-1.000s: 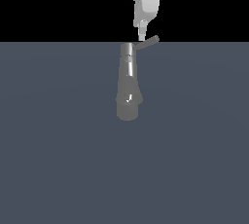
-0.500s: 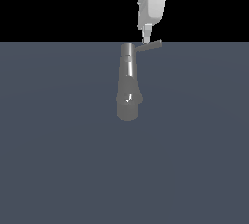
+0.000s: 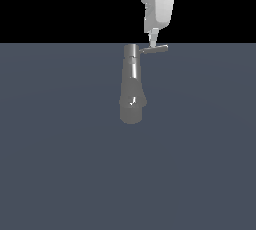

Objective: Turn on the faucet by rotating a designated handle.

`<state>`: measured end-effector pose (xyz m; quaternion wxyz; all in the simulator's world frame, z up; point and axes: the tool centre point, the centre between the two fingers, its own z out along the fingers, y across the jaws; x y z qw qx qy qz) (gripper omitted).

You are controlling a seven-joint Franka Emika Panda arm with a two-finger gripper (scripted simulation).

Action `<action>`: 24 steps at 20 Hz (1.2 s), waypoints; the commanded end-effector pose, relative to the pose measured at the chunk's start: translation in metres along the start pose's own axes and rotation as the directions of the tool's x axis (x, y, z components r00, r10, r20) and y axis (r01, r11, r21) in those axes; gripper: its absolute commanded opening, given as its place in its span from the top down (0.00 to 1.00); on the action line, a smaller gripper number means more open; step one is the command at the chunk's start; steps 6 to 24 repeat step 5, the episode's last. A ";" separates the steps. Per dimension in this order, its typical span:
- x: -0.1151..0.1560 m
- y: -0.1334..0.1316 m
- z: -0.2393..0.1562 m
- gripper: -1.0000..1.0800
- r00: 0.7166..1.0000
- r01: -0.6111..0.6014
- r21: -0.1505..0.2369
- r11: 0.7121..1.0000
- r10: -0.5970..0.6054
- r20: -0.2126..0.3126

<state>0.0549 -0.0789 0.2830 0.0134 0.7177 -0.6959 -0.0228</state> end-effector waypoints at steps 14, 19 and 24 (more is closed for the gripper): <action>0.039 -0.002 0.008 1.00 0.999 -0.044 -0.009 0.999 0.044 -0.009; 0.039 -0.002 0.008 1.00 0.999 -0.044 -0.009 0.999 0.044 -0.009; 0.039 -0.002 0.008 1.00 0.999 -0.044 -0.009 0.999 0.044 -0.009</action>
